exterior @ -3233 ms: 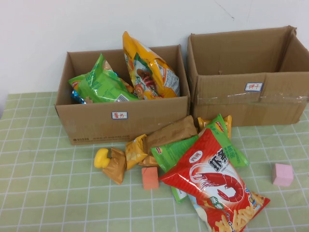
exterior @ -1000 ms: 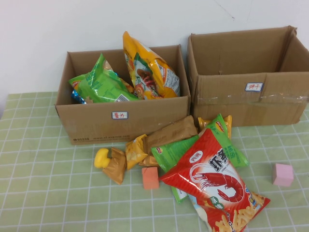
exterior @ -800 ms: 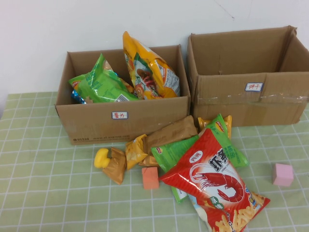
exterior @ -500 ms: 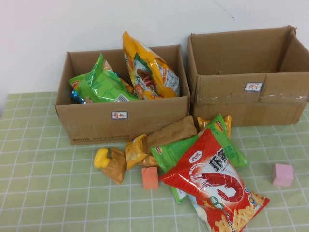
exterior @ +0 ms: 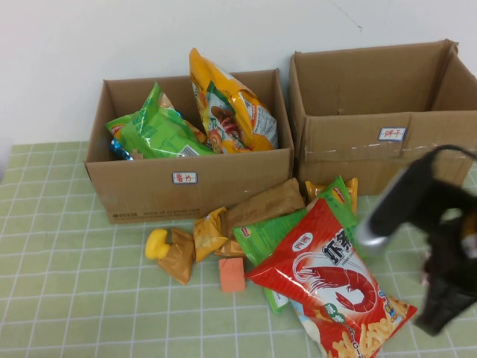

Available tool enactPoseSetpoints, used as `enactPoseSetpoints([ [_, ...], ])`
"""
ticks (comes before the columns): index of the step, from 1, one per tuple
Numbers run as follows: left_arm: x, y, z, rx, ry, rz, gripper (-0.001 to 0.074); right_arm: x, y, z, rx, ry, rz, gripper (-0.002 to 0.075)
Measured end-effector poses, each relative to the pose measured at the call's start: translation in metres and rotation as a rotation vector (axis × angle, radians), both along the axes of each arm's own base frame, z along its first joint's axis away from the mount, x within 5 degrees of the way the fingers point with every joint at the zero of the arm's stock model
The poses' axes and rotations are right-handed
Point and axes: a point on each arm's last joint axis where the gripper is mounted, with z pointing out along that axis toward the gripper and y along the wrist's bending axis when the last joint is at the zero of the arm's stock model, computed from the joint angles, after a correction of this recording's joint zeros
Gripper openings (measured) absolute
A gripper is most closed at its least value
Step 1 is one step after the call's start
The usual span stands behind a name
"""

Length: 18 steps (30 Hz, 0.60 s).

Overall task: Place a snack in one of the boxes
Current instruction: Pick up the potato chip

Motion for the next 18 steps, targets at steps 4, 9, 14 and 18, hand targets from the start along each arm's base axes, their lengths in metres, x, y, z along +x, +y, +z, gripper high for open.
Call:
enactPoseSetpoints([
  [4, 0.0, 0.0, 0.0, 0.0, 0.0, 0.0, -0.0002, 0.014, 0.024, -0.018, -0.138, -0.019, 0.003, -0.0002],
  [9, 0.0, 0.0, 0.0, 0.0, 0.0, 0.0, -0.0002, 0.018, 0.06, -0.036, -0.063, -0.017, 0.036, -0.0002],
  [14, 0.0, 0.0, 0.0, 0.003, 0.0, -0.001, -0.0003, 0.017, 0.089, -0.036, 0.113, -0.075, 0.025, 0.0023],
  [18, 0.0, 0.0, 0.0, 0.003, 0.0, -0.001, -0.0002, 0.021, 0.098, -0.037, 0.188, -0.107, 0.039, 0.0242],
])
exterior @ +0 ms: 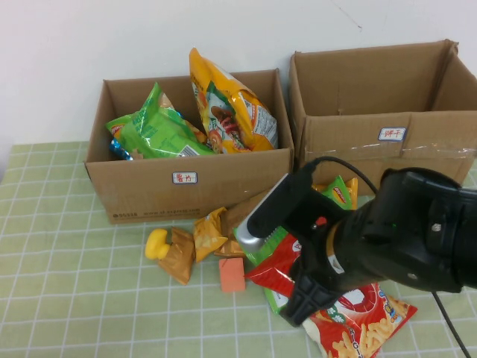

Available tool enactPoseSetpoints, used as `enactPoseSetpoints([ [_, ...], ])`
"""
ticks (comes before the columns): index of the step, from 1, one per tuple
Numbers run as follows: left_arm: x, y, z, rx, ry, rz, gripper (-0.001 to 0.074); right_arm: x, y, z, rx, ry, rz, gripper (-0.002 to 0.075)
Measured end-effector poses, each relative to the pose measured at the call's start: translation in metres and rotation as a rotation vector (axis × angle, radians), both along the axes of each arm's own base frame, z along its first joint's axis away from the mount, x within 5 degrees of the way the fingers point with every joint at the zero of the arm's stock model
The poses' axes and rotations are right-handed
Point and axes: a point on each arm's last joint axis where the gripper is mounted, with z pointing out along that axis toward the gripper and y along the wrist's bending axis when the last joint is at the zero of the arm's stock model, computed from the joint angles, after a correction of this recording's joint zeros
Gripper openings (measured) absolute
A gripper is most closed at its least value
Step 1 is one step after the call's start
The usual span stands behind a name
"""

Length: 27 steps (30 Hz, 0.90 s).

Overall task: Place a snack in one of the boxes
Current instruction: Pick up the potato chip

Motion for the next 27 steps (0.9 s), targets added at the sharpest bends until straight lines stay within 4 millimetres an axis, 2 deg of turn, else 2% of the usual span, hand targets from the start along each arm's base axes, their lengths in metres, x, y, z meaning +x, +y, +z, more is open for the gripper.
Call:
enactPoseSetpoints([
  [3, 0.0, 0.0, 0.0, 0.0, 0.0, 0.0, -0.0002, 0.004, 0.002, -0.005, -0.016, -0.025, 0.017, 0.0497],
  [5, 0.0, 0.0, 0.0, 0.002, 0.002, 0.0, -0.0002, 0.008, 0.003, -0.011, -0.061, -0.052, 0.042, 0.0603],
  [7, 0.0, 0.0, 0.0, 0.002, 0.002, 0.0, -0.0002, 0.013, 0.003, -0.018, -0.121, -0.082, 0.071, 0.0654],
  [14, 0.0, 0.0, 0.0, 0.002, 0.002, 0.0, -0.0002, 0.024, 0.012, -0.051, -0.237, -0.098, 0.144, 0.0689],
  [20, 0.0, 0.0, 0.0, -0.001, 0.002, 0.001, -0.0002, 0.022, 0.026, -0.061, -0.186, -0.121, 0.21, 0.0692],
  [27, 0.0, 0.0, 0.0, -0.001, 0.002, 0.001, -0.0002, 0.028, 0.028, -0.079, -0.224, -0.096, 0.215, 0.0692],
])
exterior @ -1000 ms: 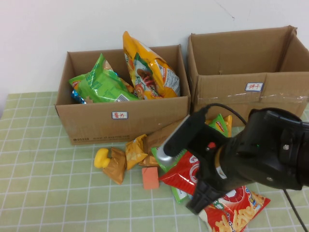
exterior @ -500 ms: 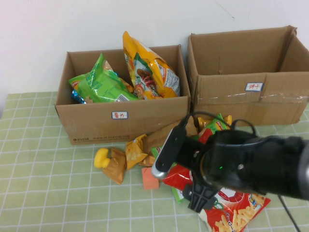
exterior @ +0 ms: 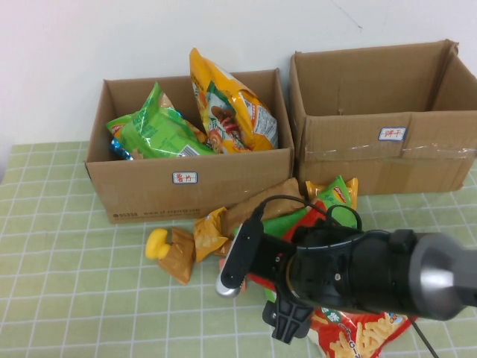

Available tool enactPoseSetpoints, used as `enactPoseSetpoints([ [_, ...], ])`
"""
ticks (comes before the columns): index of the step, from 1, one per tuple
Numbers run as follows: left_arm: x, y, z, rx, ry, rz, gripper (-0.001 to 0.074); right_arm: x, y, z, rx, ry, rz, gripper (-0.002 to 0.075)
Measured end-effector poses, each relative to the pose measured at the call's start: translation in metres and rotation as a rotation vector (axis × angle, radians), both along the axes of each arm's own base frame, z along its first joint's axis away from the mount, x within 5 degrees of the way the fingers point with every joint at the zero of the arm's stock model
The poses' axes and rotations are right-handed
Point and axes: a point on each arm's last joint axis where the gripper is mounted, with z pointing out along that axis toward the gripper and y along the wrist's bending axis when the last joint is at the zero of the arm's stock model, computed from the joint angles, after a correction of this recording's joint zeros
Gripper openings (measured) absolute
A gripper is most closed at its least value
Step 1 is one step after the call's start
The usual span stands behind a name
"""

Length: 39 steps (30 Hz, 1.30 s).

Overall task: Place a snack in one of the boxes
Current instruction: Pick up the potato chip, then place the potato chip in the potato chip box

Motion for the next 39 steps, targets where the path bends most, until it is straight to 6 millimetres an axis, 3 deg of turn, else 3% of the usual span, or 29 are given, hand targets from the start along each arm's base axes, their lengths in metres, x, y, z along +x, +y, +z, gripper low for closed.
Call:
enactPoseSetpoints([
  [4, 0.0, 0.0, 0.0, 0.0, 0.0, 0.0, -0.0003, 0.003, -0.002, -0.005, -0.015, 0.008, -0.009, 0.0638],
  [7, 0.0, 0.0, 0.0, 0.0, 0.0, 0.0, -0.0003, 0.005, -0.005, -0.005, -0.023, 0.005, -0.025, 0.044],
  [10, 0.0, 0.0, 0.0, 0.0, 0.0, 0.0, -0.0002, 0.009, -0.009, -0.003, -0.022, 0.009, -0.09, 0.0165],
  [12, 0.0, 0.0, 0.0, 0.0, 0.0, 0.0, -0.0002, 0.011, -0.012, 0.002, -0.016, 0.006, -0.137, 0.0094],
  [16, 0.0, 0.0, 0.0, 0.0, 0.0, 0.0, -0.0002, 0.011, -0.014, 0.022, 0.04, -0.016, -0.187, 0.0073],
  [22, 0.0, 0.0, 0.0, 0.002, 0.0, -0.001, -0.0002, 0.005, -0.017, 0.094, 0.299, -0.116, -0.224, 0.0073],
  [27, 0.0, 0.0, 0.0, 0.002, 0.0, -0.001, -0.0002, -0.01, -0.031, 0.15, 0.487, -0.217, -0.197, 0.0072],
  [32, 0.0, 0.0, 0.0, 0.002, 0.0, -0.001, -0.0002, -0.017, -0.038, 0.174, 0.59, -0.268, -0.188, 0.0072],
  [39, 0.0, 0.0, 0.0, 0.002, 0.0, -0.001, -0.0002, -0.021, -0.038, 0.187, 0.677, -0.291, -0.163, 0.0072],
])
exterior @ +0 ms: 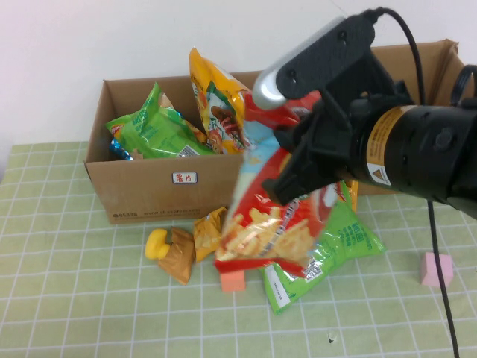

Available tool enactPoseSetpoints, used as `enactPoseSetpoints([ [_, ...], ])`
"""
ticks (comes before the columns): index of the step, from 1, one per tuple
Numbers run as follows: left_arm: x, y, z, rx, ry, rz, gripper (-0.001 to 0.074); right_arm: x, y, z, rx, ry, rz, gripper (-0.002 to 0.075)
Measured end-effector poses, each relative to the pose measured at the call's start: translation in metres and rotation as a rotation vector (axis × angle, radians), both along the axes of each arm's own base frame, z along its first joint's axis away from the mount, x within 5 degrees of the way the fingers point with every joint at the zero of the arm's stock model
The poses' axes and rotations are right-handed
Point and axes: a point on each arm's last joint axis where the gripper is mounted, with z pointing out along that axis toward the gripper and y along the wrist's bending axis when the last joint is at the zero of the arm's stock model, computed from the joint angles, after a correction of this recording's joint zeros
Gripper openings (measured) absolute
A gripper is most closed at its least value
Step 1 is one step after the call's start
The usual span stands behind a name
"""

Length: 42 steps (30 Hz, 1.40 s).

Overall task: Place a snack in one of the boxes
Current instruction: Place the potato chip in the potato chip box

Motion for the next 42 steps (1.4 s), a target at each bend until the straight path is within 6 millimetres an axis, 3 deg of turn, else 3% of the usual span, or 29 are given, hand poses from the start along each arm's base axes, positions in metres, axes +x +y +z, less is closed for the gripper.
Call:
enactPoseSetpoints([
  [18, 0.0, 0.0, 0.0, -0.002, 0.0, 0.001, -0.0002, -0.001, 0.007, 0.009, 0.072, -0.057, 0.065, 0.0072],
  [23, 0.0, 0.0, 0.0, -0.002, 0.0, 0.001, -0.0002, 0.008, 0.017, 0.011, 0.03, -0.189, 0.147, 0.0072],
  [30, 0.0, 0.0, 0.0, -0.002, 0.0, 0.001, -0.0002, 0.056, 0.044, 0.011, 0.025, -0.288, 0.172, 0.0072],
  [37, 0.0, 0.0, 0.0, 0.0, 0.0, -0.006, -0.0002, 0.115, 0.051, 0.042, 0.257, -0.423, 0.2, 0.0072],
  [42, 0.0, 0.0, 0.0, 0.0, 0.0, -0.008, -0.0002, 0.157, 0.058, 0.043, 0.322, -0.508, 0.224, 0.0072],
])
